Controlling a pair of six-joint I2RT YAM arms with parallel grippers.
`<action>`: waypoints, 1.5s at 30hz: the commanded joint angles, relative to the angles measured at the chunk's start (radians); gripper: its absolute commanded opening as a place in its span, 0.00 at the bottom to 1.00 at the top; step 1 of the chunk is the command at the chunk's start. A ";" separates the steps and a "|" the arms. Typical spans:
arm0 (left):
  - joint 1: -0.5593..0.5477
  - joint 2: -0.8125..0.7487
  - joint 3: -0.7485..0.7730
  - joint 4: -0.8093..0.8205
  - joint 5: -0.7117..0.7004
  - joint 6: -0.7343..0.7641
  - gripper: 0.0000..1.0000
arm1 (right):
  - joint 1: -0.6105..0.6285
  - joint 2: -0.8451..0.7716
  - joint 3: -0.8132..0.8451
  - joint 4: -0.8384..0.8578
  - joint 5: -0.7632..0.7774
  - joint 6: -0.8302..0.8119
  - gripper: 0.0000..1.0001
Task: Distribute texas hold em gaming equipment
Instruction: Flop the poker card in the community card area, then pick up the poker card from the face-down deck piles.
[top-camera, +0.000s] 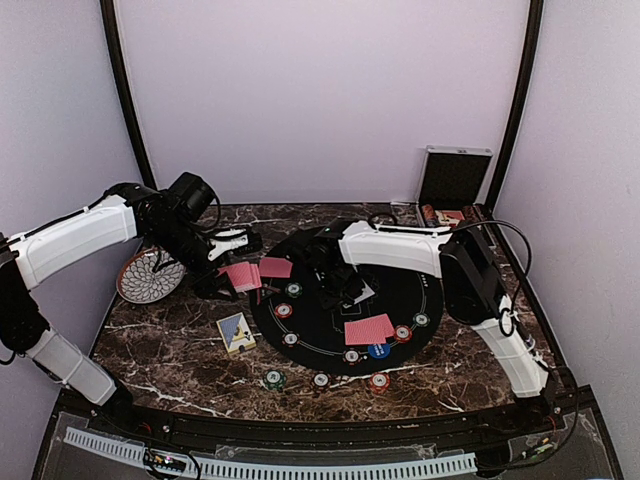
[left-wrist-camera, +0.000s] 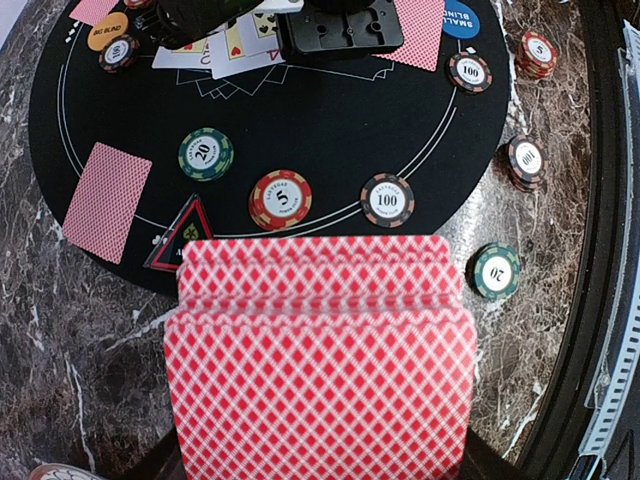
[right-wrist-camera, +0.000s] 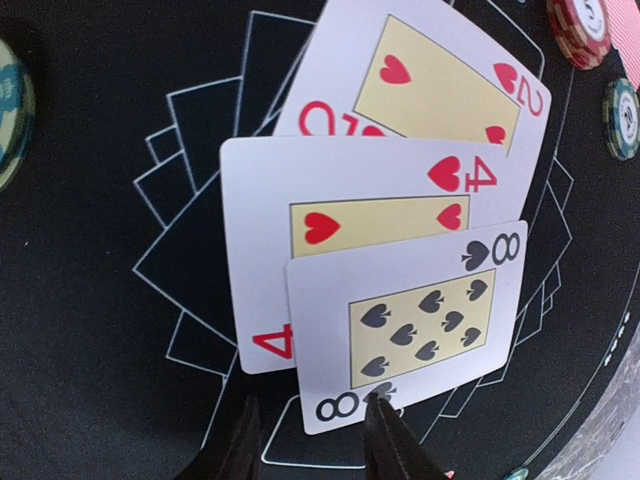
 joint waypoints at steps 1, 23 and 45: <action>0.005 -0.025 0.024 -0.020 0.022 0.003 0.00 | -0.022 -0.073 -0.025 0.038 -0.077 0.006 0.43; 0.006 -0.025 0.024 0.005 0.011 -0.010 0.00 | -0.149 -0.480 -0.538 0.962 -1.039 0.424 0.78; 0.007 -0.015 0.031 0.024 0.014 -0.028 0.00 | -0.038 -0.337 -0.513 1.255 -1.150 0.620 0.85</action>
